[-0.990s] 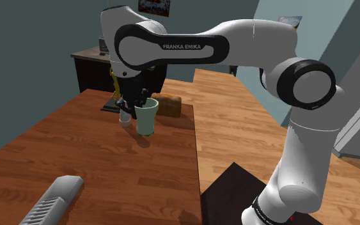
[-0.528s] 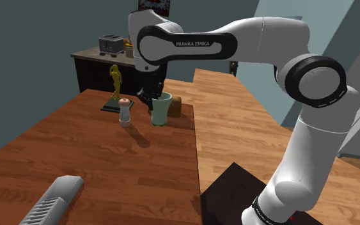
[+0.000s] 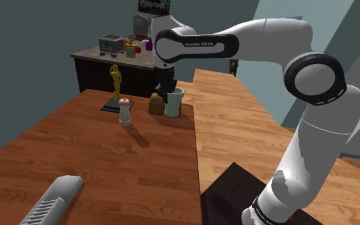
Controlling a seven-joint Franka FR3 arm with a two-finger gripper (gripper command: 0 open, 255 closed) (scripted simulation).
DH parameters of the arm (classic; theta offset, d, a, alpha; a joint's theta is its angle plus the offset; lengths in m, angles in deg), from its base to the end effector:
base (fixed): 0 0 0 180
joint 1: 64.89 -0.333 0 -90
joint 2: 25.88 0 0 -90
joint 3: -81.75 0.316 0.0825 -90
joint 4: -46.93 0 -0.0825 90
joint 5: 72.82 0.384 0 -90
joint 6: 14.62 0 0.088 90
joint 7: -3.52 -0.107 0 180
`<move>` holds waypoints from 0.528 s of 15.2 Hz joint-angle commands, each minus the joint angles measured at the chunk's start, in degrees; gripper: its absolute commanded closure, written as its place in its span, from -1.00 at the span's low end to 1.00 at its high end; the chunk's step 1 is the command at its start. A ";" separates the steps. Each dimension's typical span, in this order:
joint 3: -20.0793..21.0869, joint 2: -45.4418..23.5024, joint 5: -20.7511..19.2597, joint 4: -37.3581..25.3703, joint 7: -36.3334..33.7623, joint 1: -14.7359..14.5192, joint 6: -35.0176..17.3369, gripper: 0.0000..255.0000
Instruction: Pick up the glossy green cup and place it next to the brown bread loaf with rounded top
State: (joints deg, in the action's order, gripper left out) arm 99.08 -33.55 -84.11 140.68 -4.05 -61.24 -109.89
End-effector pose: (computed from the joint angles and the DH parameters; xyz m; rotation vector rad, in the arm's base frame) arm 0.5818 0.1122 0.5287 2.9620 0.1990 -0.1045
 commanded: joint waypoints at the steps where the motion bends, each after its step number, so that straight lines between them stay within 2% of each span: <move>1: -1.14 0.44 -0.01 0.26 2.72 1.53 -0.36 1.00; 8: -5.03 -1.13 -0.58 -1.60 11.41 6.47 -1.61 1.00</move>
State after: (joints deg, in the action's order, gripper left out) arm 94.68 -34.50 -84.61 139.15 5.91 -55.59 -111.09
